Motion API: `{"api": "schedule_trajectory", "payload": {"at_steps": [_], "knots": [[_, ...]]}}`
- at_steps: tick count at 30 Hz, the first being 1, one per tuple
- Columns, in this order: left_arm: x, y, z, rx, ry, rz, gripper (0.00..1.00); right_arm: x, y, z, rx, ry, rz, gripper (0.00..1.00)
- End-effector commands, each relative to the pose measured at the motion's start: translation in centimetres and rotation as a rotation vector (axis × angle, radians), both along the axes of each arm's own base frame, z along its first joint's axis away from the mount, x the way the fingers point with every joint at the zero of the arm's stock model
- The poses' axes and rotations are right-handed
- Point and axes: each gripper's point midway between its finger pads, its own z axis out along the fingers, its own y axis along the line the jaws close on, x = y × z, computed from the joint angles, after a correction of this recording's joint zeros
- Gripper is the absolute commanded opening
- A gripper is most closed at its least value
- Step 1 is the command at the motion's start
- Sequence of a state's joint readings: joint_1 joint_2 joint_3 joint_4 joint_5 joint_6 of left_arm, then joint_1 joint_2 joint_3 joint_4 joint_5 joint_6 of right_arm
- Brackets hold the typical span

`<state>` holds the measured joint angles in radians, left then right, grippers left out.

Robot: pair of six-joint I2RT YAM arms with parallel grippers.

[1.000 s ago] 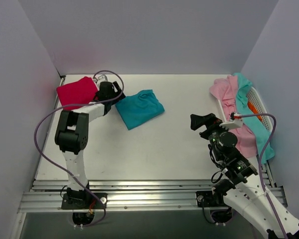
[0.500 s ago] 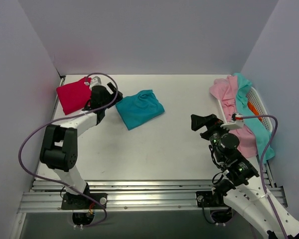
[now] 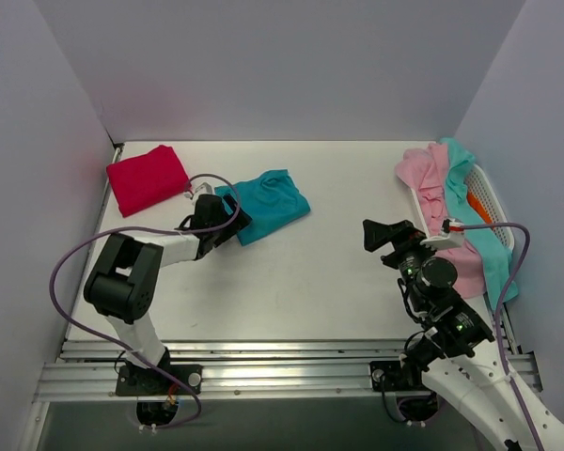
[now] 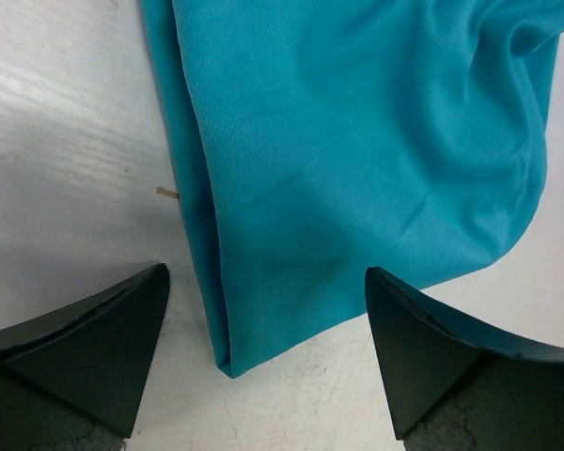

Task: Fold and stack the t-shirts
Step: Put the neatly folded tshirt into the corner of the board with the left arm

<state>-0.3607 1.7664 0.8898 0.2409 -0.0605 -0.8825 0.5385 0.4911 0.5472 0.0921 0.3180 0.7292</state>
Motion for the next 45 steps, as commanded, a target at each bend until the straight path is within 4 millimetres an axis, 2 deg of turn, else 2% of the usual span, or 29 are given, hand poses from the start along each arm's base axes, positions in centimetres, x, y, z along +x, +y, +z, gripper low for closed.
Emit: {"api": "schedule_trajectory", "payload": {"at_steps": [1,4,9,10,11,13,14,18,19,21,22,23,25,26,28,29,30,31,32,33,34,36,37,39,40,42,43,44,45], "knots": [[1.3,-1.1,0.1,-0.041,-0.011,0.011,0.94,-0.2,-0.5,0.0,-0.006,-0.005,-0.019,1.0],[1.7,-1.7,-1.2,-0.039,0.016,0.006,0.94,-0.3,-0.7,0.0,-0.012,-0.003,-0.029,1.0],[2.7,-2.6,-1.9,-0.049,0.02,0.005,0.98,-0.3,-1.2,0.0,-0.026,0.0,-0.05,1.0],[2.8,-2.7,-2.6,-0.053,0.03,0.002,0.86,-0.3,-1.2,0.0,-0.027,-0.001,-0.052,1.0],[2.9,-2.8,-2.7,-0.059,0.031,0.0,0.6,-0.3,-1.3,0.0,-0.028,-0.001,-0.053,1.0],[3.5,-3.0,-3.4,-0.059,0.035,-0.003,0.27,-0.2,-1.4,0.0,-0.034,-0.001,-0.06,1.0],[3.7,-3.0,-3.5,-0.054,0.04,-0.001,0.03,-0.2,-1.4,0.0,-0.037,-0.001,-0.06,1.0],[5.5,-2.3,-2.6,-0.011,0.023,-0.017,0.02,-0.1,-1.7,0.0,-0.048,0.0,-0.075,1.0],[6.8,-2.1,-0.9,0.007,-0.022,-0.032,0.02,-0.2,-1.8,0.0,-0.047,-0.001,-0.078,1.0],[8.3,-0.2,0.5,0.055,-0.031,-0.029,0.02,-0.3,-1.9,0.2,-0.043,-0.007,-0.079,1.0],[10.7,-0.1,3.5,0.109,-0.11,-0.068,0.02,-0.3,-1.9,0.3,-0.04,-0.011,-0.079,1.0],[12.1,1.0,4.9,0.143,-0.134,-0.068,0.02,-0.4,-1.8,0.3,-0.037,-0.014,-0.075,1.0],[13.2,3.0,4.5,0.267,-0.08,-0.1,0.02,-0.4,-1.6,0.4,-0.033,-0.018,-0.065,1.0],[15.7,3.5,8.4,0.274,-0.155,-0.092,0.02,-0.4,-1.5,0.5,-0.032,-0.021,-0.06,1.0],[17.0,6.2,8.4,0.306,-0.123,-0.113,0.02,-0.3,-1.3,0.6,-0.033,-0.021,-0.052,1.0],[18.1,6.9,11.1,0.289,-0.163,-0.127,0.02,-0.3,-1.2,0.6,-0.037,-0.02,-0.047,1.0],[18.9,9.4,11.9,0.286,-0.171,-0.105,0.02,-0.2,-1.0,0.8,-0.038,-0.02,-0.038,1.0],[19.3,10.7,12.2,0.283,-0.168,-0.099,0.02,-0.2,-0.9,0.9,-0.043,-0.022,-0.029,1.0],[19.7,12.2,13.8,0.281,-0.18,-0.074,0.02,-0.2,-0.8,0.9,-0.051,-0.019,-0.023,1.0],[19.9,16.0,14.5,0.278,-0.177,-0.015,0.02,-0.1,-0.6,0.9,-0.056,-0.017,-0.015,1.0],[19.9,18.3,14.9,0.28,-0.177,0.022,0.02,0.0,-0.5,1.1,-0.062,-0.02,-0.012,1.0],[19.1,22.0,14.6,0.28,-0.14,0.091,0.02,0.2,-0.2,1.0,-0.075,-0.012,0.0,1.0],[18.3,25.8,15.2,0.285,-0.132,0.172,0.02,0.3,0.1,1.1,-0.082,-0.014,0.011,1.0],[17.0,29.4,14.4,0.268,-0.098,0.267,0.03,0.7,0.5,0.6,-0.098,0.003,0.025,1.0],[15.4,32.4,13.0,0.26,-0.055,0.331,0.06,0.8,1.0,0.6,-0.102,0.007,0.043,1.0],[13.9,35.2,11.4,0.241,-0.02,0.416,0.39,1.2,1.5,0.6,-0.113,0.017,0.06,1.0],[12.7,35.9,9.5,0.209,0.017,0.446,0.63,1.3,1.6,0.6,-0.115,0.019,0.066,1.0],[12.3,37.3,9.0,0.189,0.011,0.478,0.87,1.3,1.8,0.8,-0.116,0.019,0.074,1.0],[12.0,37.5,8.2,0.145,0.027,0.507,0.94,1.3,1.9,0.9,-0.115,0.019,0.076,1.0]]}}
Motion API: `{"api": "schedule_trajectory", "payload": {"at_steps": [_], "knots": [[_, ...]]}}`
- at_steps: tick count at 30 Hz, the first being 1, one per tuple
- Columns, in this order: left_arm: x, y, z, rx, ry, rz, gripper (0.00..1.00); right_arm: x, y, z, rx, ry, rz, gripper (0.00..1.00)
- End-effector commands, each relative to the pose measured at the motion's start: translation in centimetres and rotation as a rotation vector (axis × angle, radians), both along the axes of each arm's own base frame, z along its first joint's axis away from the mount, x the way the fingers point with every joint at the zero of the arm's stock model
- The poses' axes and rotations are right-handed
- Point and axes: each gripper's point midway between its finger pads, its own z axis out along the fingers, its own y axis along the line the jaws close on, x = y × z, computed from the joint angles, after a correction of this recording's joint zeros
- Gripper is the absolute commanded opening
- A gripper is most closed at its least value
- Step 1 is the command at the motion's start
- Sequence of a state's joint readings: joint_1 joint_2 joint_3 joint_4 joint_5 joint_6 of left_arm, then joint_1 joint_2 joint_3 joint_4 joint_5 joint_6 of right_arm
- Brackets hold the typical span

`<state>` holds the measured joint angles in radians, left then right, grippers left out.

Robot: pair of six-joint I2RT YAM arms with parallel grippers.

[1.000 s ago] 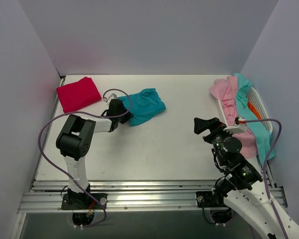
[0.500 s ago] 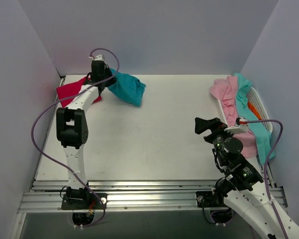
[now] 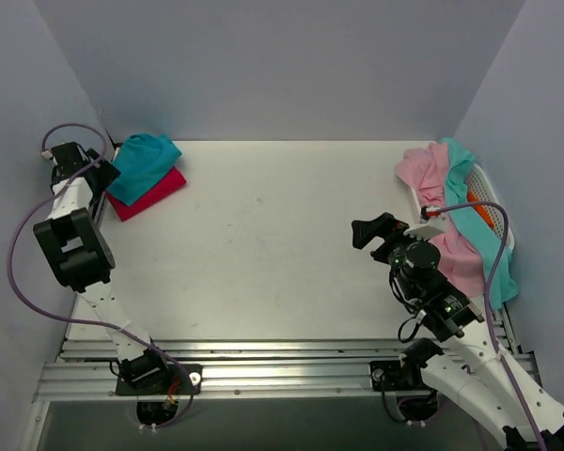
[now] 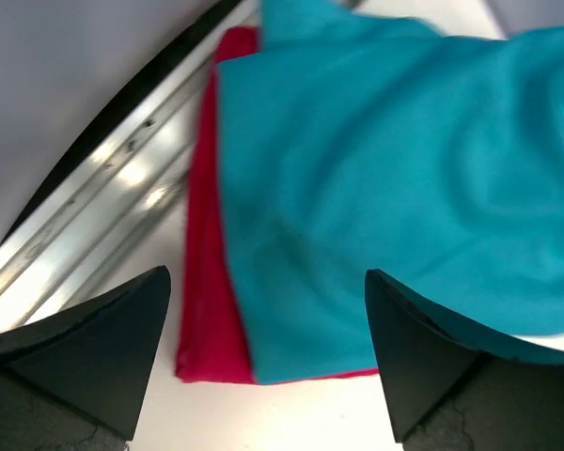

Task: Fold and stack the t-shirts
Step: Put the neatly folded tshirt into the corner of the board with the left arm

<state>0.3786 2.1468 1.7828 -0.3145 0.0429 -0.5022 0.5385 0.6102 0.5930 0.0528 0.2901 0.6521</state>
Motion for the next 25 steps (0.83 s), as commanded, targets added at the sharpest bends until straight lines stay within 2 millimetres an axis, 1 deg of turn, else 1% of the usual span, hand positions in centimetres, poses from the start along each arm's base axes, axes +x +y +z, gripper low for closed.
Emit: {"api": "schedule_trajectory", "payload": {"at_steps": [1,3,5,6,7,8,9,10,11,12,13,14,15,16,17,18,19,20,21,22,23,24,25], "knots": [[-1.2,0.3,0.0,-0.118,-0.022,0.094,0.94,0.3,1.0,2.9,0.019,-0.064,0.042,1.0],[-1.3,0.2,-1.0,-0.151,0.012,0.106,0.94,0.0,0.9,3.7,0.035,-0.076,0.042,1.0],[-1.1,-0.2,-1.0,-0.164,0.001,0.094,0.94,-0.3,0.6,3.8,0.039,-0.074,0.035,1.0],[-1.1,-0.6,0.0,-0.164,-0.021,0.091,0.94,-0.7,0.3,4.2,0.049,-0.087,0.032,1.0],[-1.1,-0.8,0.7,-0.16,-0.04,0.088,0.94,-0.9,0.1,3.9,0.047,-0.076,0.025,1.0],[-0.6,-1.0,1.9,-0.145,-0.089,0.076,0.94,-1.1,-0.2,4.0,0.048,-0.078,0.019,1.0],[-1.0,-2.0,3.2,-0.135,-0.118,0.06,0.94,-1.4,-0.6,4.4,0.054,-0.089,0.005,1.0],[-0.9,-2.6,4.4,-0.124,-0.151,0.044,0.94,-1.7,-0.9,3.8,0.04,-0.068,-0.001,1.0],[-0.6,-3.2,5.7,-0.106,-0.197,0.026,0.94,-1.9,-1.2,4.0,0.041,-0.07,-0.007,1.0],[-1.1,-4.2,6.0,-0.102,-0.205,0.007,0.94,-2.1,-1.4,4.2,0.04,-0.075,-0.012,1.0],[-1.3,-6.2,8.9,-0.068,-0.259,-0.034,0.94,-2.2,-1.9,4.4,0.031,-0.074,-0.034,1.0],[-1.3,-7.3,10.4,-0.046,-0.3,-0.057,0.94,-2.2,-2.2,4.6,0.02,-0.08,-0.044,1.0],[-1.8,-8.4,11.8,-0.023,-0.326,-0.075,0.94,-2.0,-2.2,4.6,0.008,-0.075,-0.048,1.0],[-2.8,-11.5,14.0,0.015,-0.362,-0.137,0.94,-2.1,-2.3,5.3,0.001,-0.077,-0.047,1.0],[-3.7,-12.4,14.7,0.051,-0.359,-0.135,0.94,-2.0,-2.0,5.3,-0.011,-0.07,-0.035,1.0],[-5.2,-13.4,17.3,0.102,-0.39,-0.143,0.94,-1.7,-1.6,5.1,-0.025,-0.053,-0.021,1.0],[-6.1,-15.8,17.1,0.111,-0.37,-0.184,0.94,-1.7,-1.1,5.2,-0.028,-0.049,0.007,1.0],[-7.3,-16.5,16.7,0.127,-0.337,-0.185,0.94,-1.6,-0.8,5.4,-0.036,-0.051,0.022,1.0],[-9.1,-17.3,18.5,0.146,-0.37,-0.196,0.94,-1.5,-0.5,5.7,-0.03,-0.063,0.037,1.0],[-10.6,-18.0,16.5,0.145,-0.327,-0.207,0.94,-1.6,0.0,5.9,-0.03,-0.08,0.068,1.0],[-11.6,-19.8,16.1,0.155,-0.329,-0.231,0.94,-1.9,0.9,5.6,-0.041,-0.083,0.126,1.0],[-13.5,-20.2,17.7,0.165,-0.383,-0.231,0.94,-1.9,1.0,5.5,-0.039,-0.08,0.131,1.0],[-14.9,-20.5,15.2,0.164,-0.351,-0.234,0.94,-2.0,1.1,5.6,-0.034,-0.091,0.137,1.0]]}}
